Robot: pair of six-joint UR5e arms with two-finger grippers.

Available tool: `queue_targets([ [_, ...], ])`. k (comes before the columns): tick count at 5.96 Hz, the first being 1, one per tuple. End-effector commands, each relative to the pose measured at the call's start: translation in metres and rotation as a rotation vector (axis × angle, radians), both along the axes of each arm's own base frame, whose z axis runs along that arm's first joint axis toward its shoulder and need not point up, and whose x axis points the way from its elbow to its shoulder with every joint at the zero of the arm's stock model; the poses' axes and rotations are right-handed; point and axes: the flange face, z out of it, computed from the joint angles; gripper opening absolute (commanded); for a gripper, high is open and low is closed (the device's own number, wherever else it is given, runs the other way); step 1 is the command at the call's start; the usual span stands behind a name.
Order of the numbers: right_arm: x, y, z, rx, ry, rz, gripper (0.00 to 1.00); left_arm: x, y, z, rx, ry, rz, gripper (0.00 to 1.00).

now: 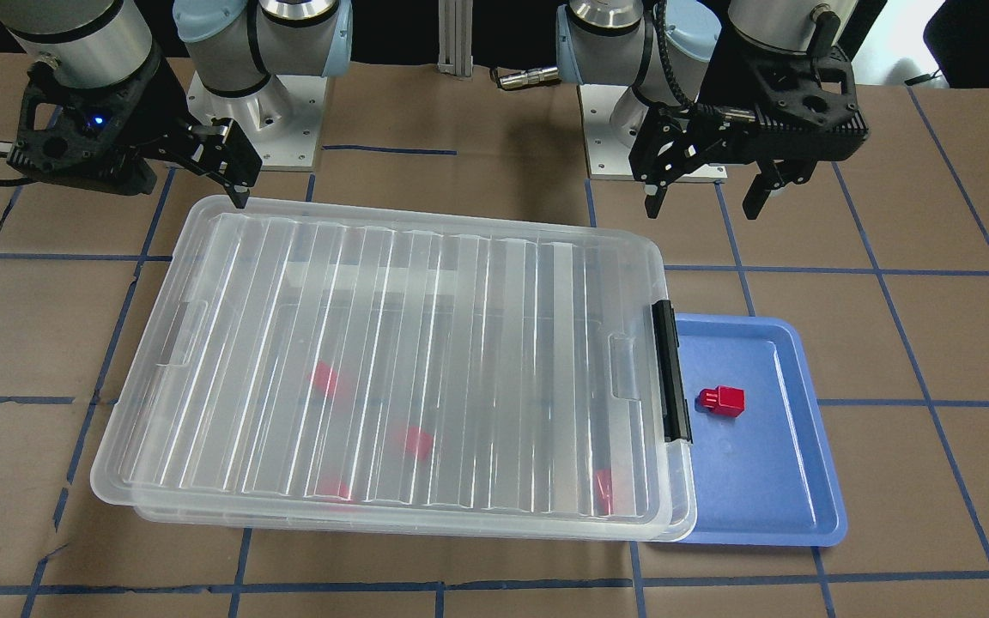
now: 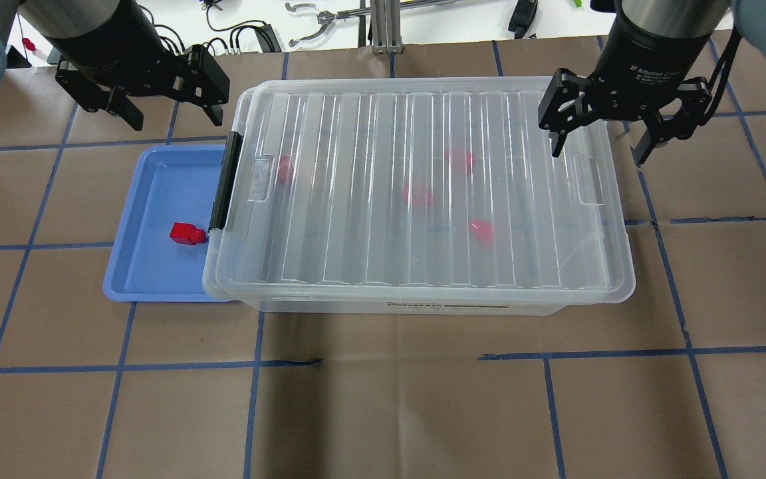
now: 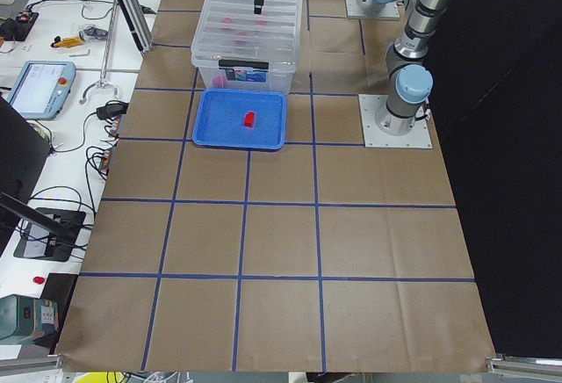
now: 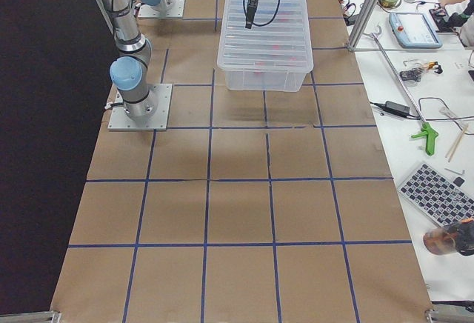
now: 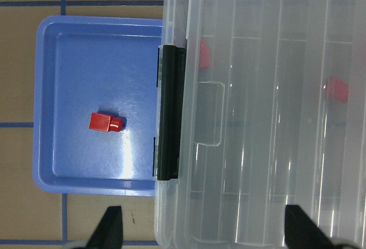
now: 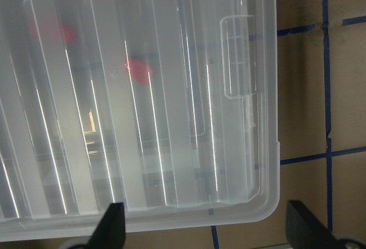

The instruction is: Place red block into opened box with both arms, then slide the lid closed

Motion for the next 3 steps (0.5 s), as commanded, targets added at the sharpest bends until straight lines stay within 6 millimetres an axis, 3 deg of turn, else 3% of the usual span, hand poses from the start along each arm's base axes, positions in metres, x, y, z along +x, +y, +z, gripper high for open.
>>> queue_targets([
  [1,0.0,-0.0004,-0.0009,0.003,0.0,-0.002,1.0,0.0003,0.0003,0.0015,0.009,0.0,0.001,0.98],
  [3,-0.0002,0.0,0.0,0.0,0.002,-0.001,1.0,-0.0004,0.0007,0.0045,0.003,0.007,0.0,0.98],
])
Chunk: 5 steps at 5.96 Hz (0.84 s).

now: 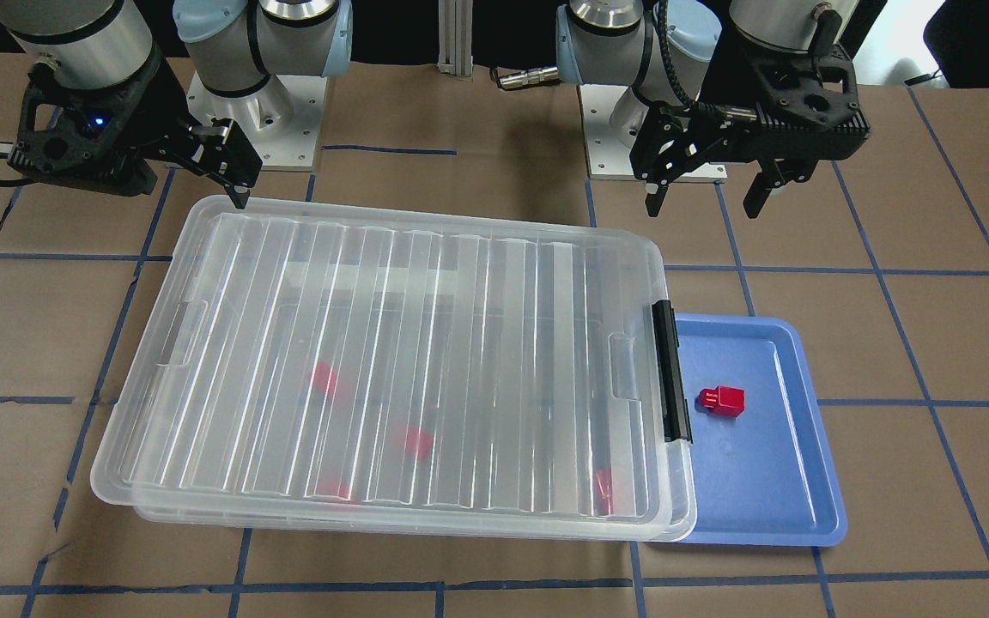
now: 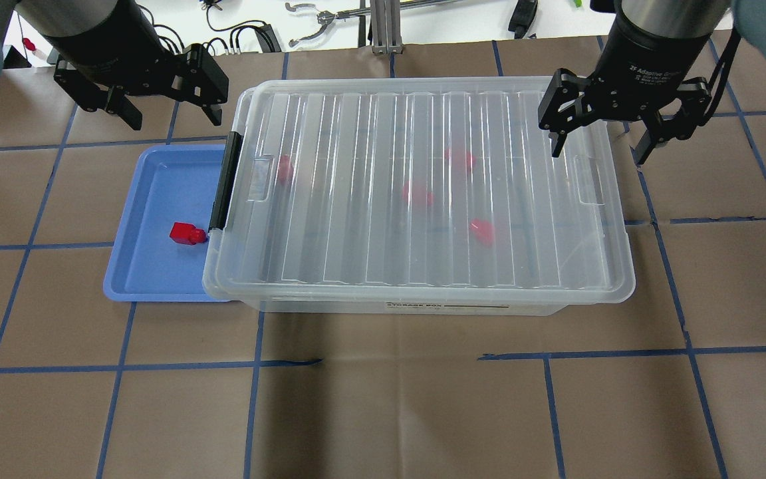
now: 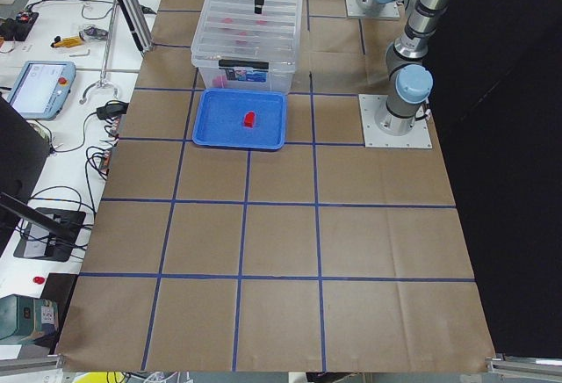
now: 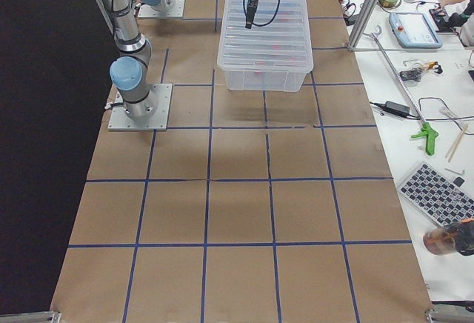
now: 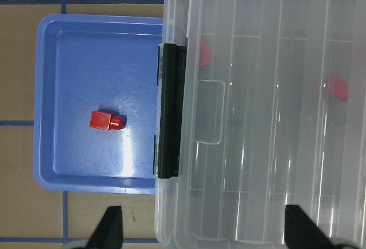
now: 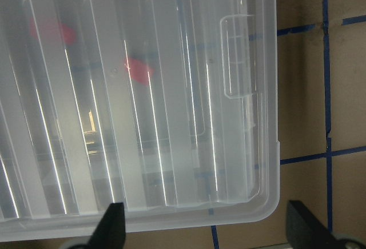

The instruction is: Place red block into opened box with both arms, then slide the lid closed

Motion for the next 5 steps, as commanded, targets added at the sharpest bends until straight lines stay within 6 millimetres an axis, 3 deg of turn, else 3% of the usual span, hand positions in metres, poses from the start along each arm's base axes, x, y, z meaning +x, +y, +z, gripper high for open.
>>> queue_targets([
  [1,0.0,-0.001,-0.002,0.004,0.0,0.004,1.0,-0.001,-0.001,0.0,0.001,0.005,-0.001,0.98],
  [3,-0.033,-0.011,-0.006,-0.002,-0.01,0.083,1.0,0.001,-0.003,-0.001,0.002,0.007,0.002,0.98],
  [5,-0.088,-0.018,-0.045,0.006,-0.025,0.068,1.0,0.0,-0.001,-0.002,0.004,0.007,0.007,0.98],
])
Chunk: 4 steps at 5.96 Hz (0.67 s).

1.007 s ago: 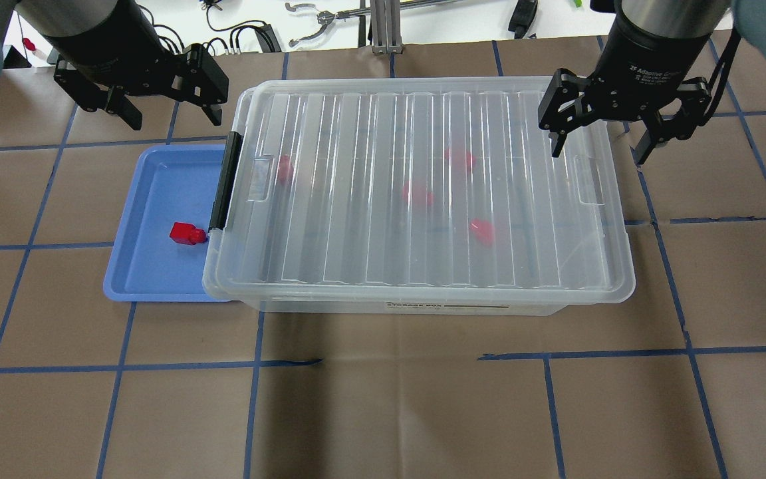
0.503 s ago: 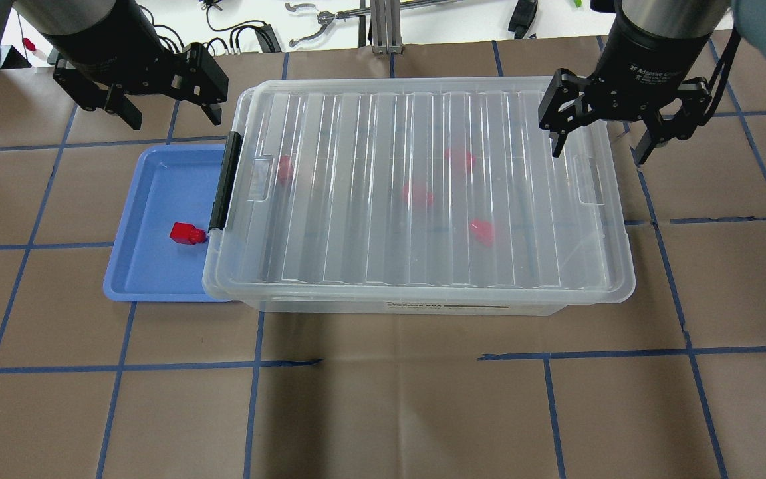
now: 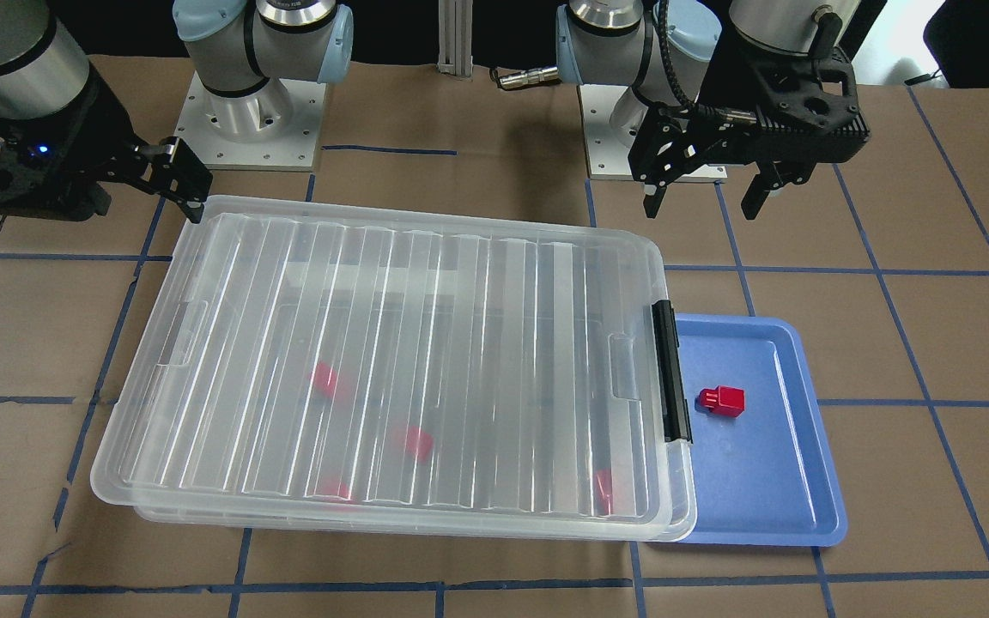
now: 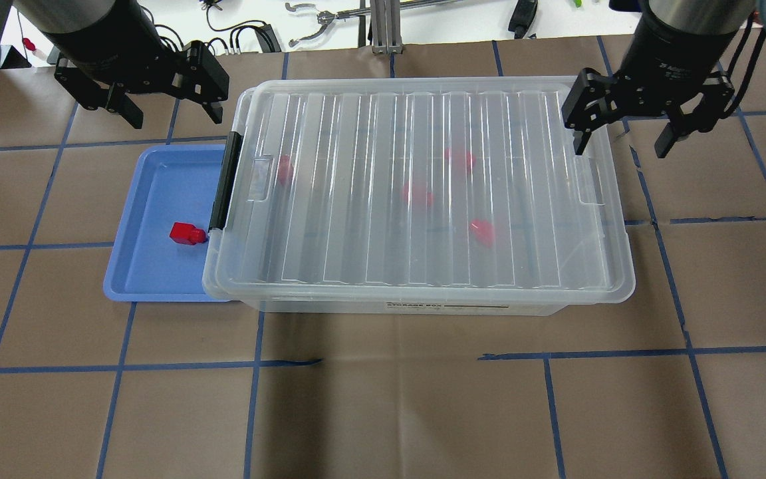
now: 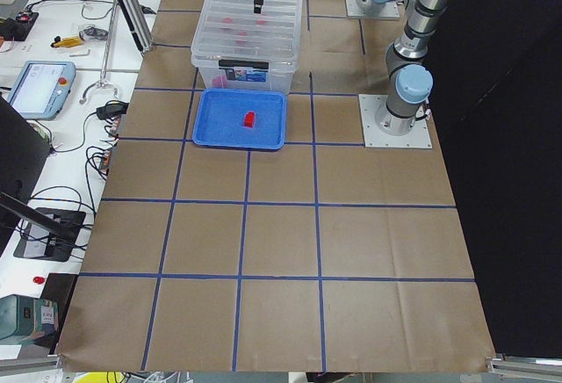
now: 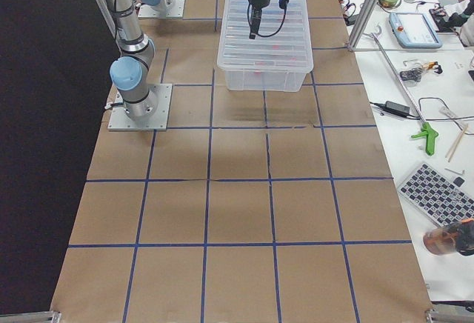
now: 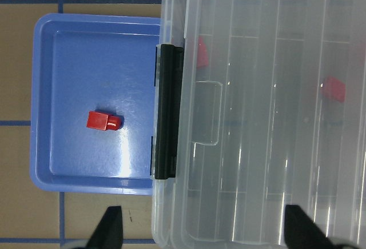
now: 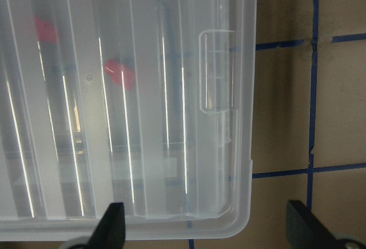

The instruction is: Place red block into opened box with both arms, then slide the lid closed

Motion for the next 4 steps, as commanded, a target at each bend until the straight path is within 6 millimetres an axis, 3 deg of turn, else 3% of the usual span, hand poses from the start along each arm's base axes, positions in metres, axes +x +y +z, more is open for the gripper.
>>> queue_targets([
  [1,-0.044,-0.008,-0.05,-0.052,0.009,0.027,1.0,0.0,0.002,-0.003,0.006,0.002,0.001,0.98],
  [2,-0.059,-0.007,-0.075,-0.081,0.019,0.019,1.0,-0.003,0.005,-0.008,0.009,0.002,-0.007,0.98],
  [4,-0.056,0.006,-0.108,-0.02,0.0,0.006,1.0,-0.001,0.002,-0.004,0.002,0.003,-0.004,0.98],
])
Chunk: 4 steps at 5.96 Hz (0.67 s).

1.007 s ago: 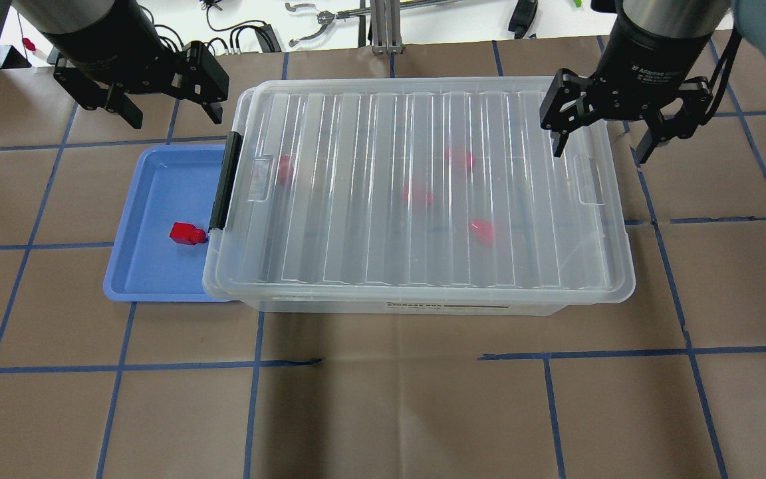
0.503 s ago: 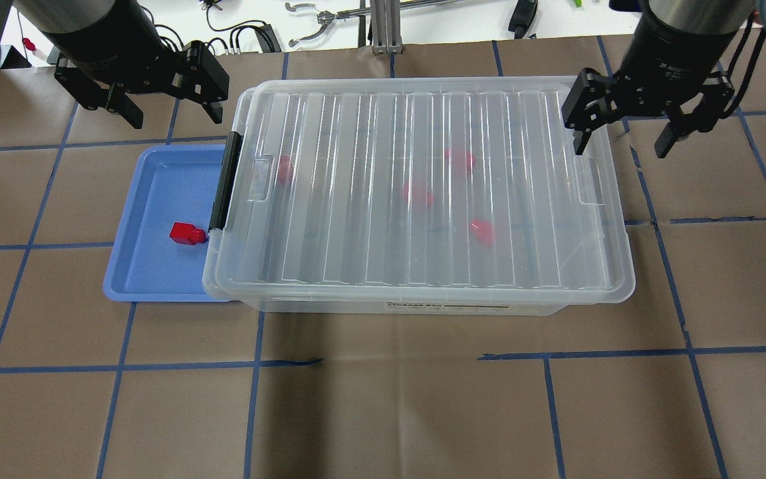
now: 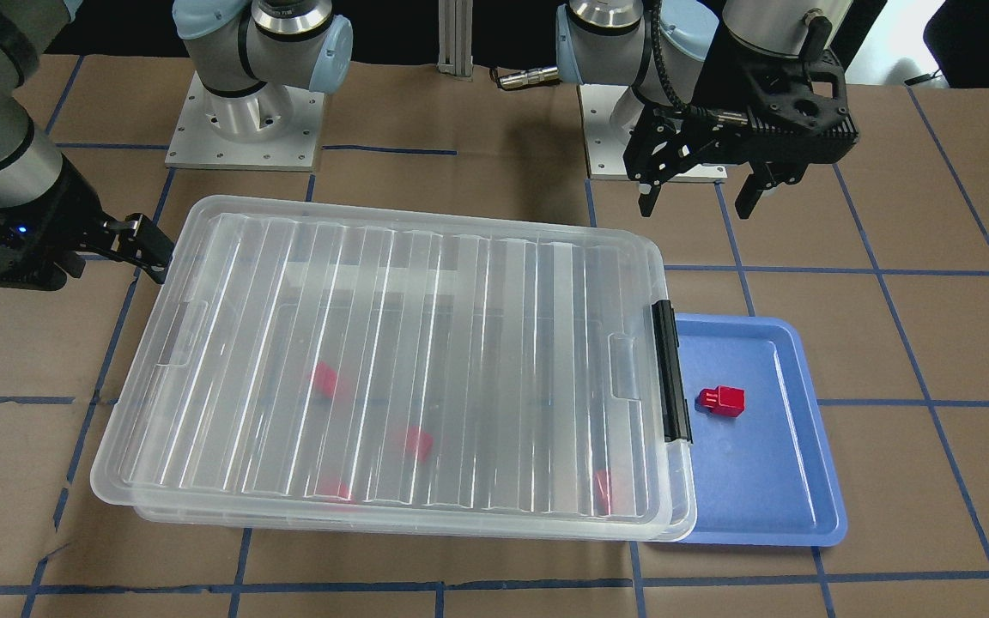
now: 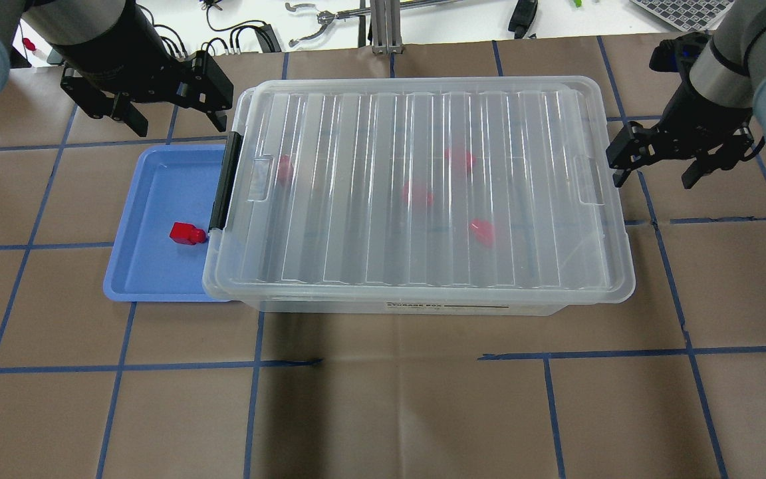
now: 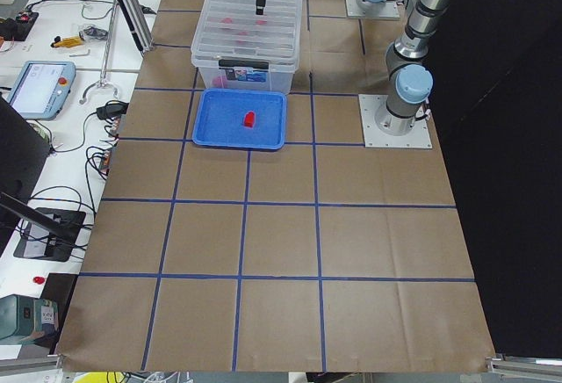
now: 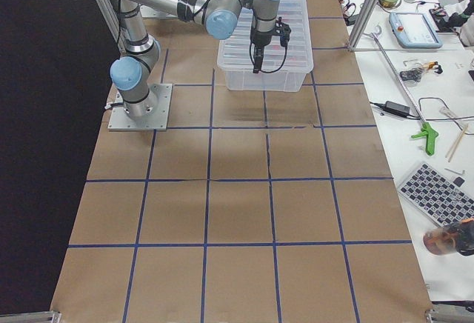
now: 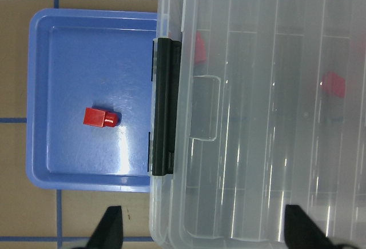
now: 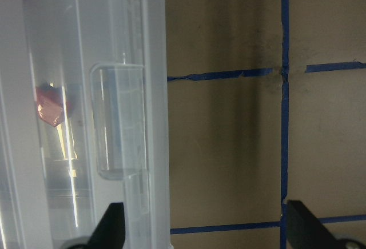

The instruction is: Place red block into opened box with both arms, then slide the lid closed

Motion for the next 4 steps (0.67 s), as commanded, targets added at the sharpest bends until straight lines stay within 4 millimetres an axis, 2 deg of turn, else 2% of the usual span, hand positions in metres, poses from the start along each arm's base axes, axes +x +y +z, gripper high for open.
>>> queue_targets([
  [1,0.001,0.005,-0.025,0.042,-0.011,0.003,1.0,-0.001,0.0,0.001,-0.004,0.0,-0.002,0.98],
  [4,-0.002,-0.003,-0.04,0.05,-0.012,0.007,1.0,-0.001,0.0,-0.001,-0.001,0.0,-0.002,0.98],
])
